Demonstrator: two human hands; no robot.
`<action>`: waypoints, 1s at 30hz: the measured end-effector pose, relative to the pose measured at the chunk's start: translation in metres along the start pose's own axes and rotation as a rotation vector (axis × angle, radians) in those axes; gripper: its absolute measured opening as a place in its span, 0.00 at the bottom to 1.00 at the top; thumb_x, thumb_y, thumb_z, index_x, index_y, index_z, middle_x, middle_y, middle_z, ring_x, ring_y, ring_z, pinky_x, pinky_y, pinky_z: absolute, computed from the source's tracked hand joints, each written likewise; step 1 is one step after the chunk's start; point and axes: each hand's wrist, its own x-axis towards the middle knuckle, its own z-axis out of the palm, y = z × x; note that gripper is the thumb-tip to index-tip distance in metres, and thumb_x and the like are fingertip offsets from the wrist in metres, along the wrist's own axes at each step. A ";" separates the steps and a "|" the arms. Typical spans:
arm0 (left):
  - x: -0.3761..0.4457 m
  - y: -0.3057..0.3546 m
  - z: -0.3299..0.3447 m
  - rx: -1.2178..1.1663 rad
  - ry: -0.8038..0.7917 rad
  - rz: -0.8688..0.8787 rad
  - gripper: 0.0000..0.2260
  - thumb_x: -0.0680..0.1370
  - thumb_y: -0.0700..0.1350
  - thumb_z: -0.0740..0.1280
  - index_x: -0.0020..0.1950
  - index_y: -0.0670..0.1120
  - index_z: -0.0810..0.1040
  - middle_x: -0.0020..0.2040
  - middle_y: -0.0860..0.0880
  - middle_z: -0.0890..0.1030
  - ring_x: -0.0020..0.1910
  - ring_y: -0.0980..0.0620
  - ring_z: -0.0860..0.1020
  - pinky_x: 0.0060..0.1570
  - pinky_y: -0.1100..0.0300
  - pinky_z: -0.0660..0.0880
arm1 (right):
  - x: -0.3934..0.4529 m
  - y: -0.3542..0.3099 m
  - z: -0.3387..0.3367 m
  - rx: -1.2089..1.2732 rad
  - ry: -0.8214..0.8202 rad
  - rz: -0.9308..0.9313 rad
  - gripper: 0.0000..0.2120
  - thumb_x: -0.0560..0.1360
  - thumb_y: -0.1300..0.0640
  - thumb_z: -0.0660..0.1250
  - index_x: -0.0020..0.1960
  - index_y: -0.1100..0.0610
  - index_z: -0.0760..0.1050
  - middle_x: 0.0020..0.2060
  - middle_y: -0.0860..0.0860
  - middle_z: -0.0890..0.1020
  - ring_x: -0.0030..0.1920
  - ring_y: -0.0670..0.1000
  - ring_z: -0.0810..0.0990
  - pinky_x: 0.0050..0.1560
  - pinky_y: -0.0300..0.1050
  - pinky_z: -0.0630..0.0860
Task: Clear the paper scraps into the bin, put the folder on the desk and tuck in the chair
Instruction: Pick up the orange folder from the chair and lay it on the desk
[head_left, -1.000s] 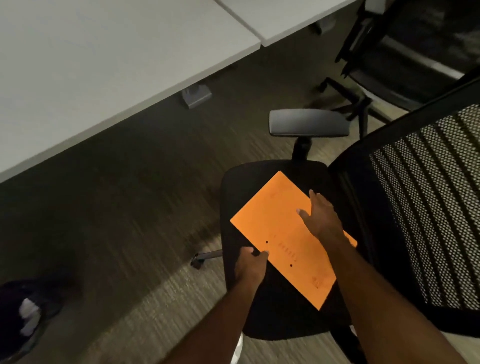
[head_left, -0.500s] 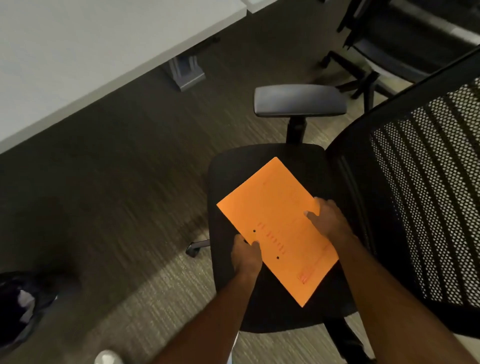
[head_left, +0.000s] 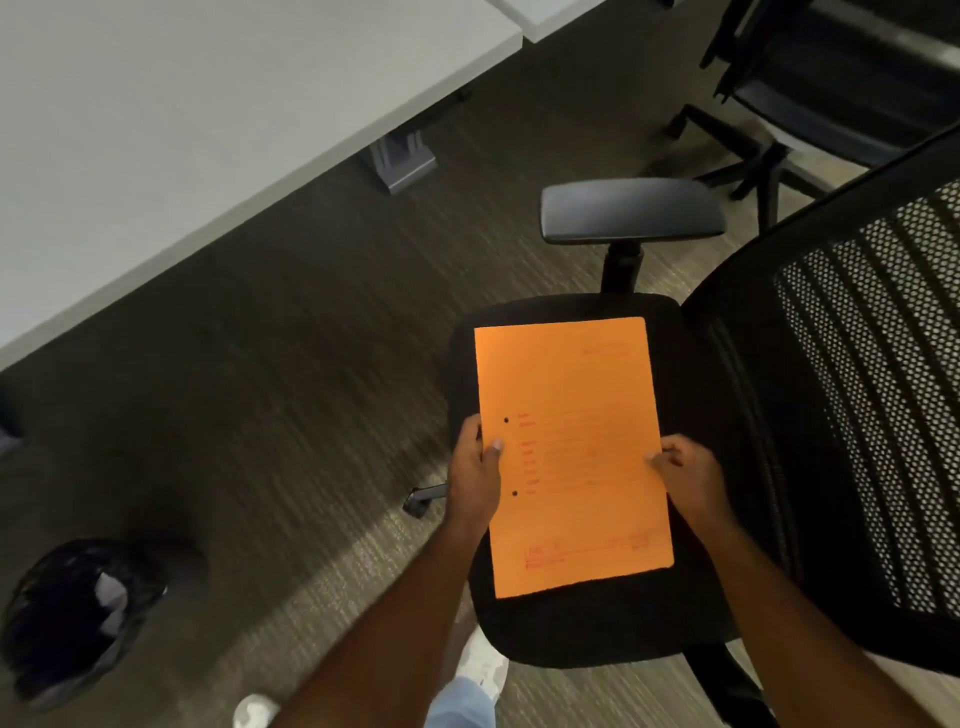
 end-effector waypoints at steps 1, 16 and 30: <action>0.002 0.003 -0.008 0.007 0.005 0.020 0.12 0.83 0.40 0.62 0.66 0.47 0.72 0.54 0.47 0.84 0.52 0.48 0.83 0.51 0.39 0.80 | -0.007 -0.006 0.002 0.066 -0.011 -0.012 0.04 0.78 0.62 0.68 0.47 0.55 0.80 0.45 0.53 0.85 0.45 0.53 0.84 0.44 0.50 0.80; -0.029 0.094 -0.187 0.161 0.328 0.155 0.11 0.77 0.51 0.62 0.54 0.46 0.74 0.47 0.45 0.82 0.46 0.43 0.81 0.46 0.40 0.79 | -0.105 -0.170 0.050 0.350 -0.140 -0.281 0.04 0.76 0.61 0.73 0.47 0.54 0.85 0.42 0.49 0.88 0.44 0.50 0.88 0.46 0.53 0.85; -0.149 0.227 -0.379 0.044 0.677 0.258 0.04 0.81 0.45 0.66 0.53 0.46 0.75 0.47 0.47 0.83 0.45 0.48 0.84 0.45 0.46 0.82 | -0.249 -0.391 0.065 0.287 -0.335 -0.672 0.06 0.76 0.61 0.73 0.45 0.50 0.85 0.40 0.48 0.88 0.41 0.50 0.88 0.46 0.59 0.85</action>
